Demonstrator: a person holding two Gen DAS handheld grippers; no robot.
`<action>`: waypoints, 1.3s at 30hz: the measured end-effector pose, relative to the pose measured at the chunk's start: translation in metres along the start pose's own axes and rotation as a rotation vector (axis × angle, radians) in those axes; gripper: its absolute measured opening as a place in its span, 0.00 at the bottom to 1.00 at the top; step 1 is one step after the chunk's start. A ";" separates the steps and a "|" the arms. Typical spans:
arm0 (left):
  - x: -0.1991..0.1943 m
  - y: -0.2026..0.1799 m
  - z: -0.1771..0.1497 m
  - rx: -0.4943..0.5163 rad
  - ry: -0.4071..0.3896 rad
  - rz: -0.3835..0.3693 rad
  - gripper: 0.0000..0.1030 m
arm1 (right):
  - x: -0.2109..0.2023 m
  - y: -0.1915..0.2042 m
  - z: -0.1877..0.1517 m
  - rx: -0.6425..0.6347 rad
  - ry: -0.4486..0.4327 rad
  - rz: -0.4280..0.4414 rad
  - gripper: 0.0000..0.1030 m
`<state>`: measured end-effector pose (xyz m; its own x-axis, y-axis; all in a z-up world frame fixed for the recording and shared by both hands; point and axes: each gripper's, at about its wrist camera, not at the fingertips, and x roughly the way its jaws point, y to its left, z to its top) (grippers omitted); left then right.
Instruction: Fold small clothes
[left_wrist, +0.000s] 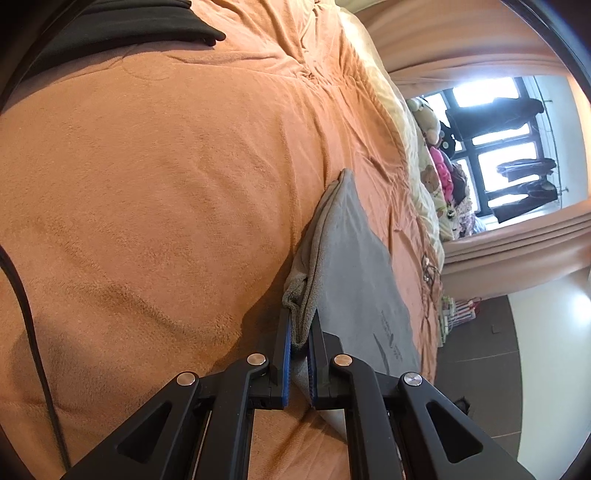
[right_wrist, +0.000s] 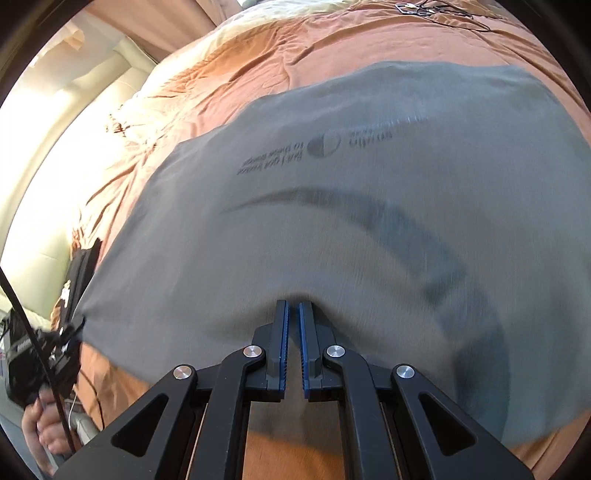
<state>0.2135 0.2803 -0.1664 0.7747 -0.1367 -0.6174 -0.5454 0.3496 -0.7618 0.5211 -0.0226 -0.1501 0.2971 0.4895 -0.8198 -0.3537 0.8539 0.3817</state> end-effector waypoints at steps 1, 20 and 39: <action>0.000 0.000 -0.001 -0.002 -0.006 0.009 0.06 | 0.002 0.001 0.005 -0.002 0.005 -0.005 0.02; 0.009 0.011 -0.002 -0.016 -0.037 0.136 0.07 | 0.052 0.019 0.106 -0.089 0.050 -0.155 0.02; 0.022 0.008 -0.002 0.000 0.018 0.191 0.08 | 0.106 0.023 0.174 -0.117 0.029 -0.203 0.02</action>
<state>0.2252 0.2784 -0.1866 0.6508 -0.0845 -0.7546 -0.6822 0.3713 -0.6299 0.6986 0.0799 -0.1540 0.3477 0.3033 -0.8872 -0.3904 0.9071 0.1571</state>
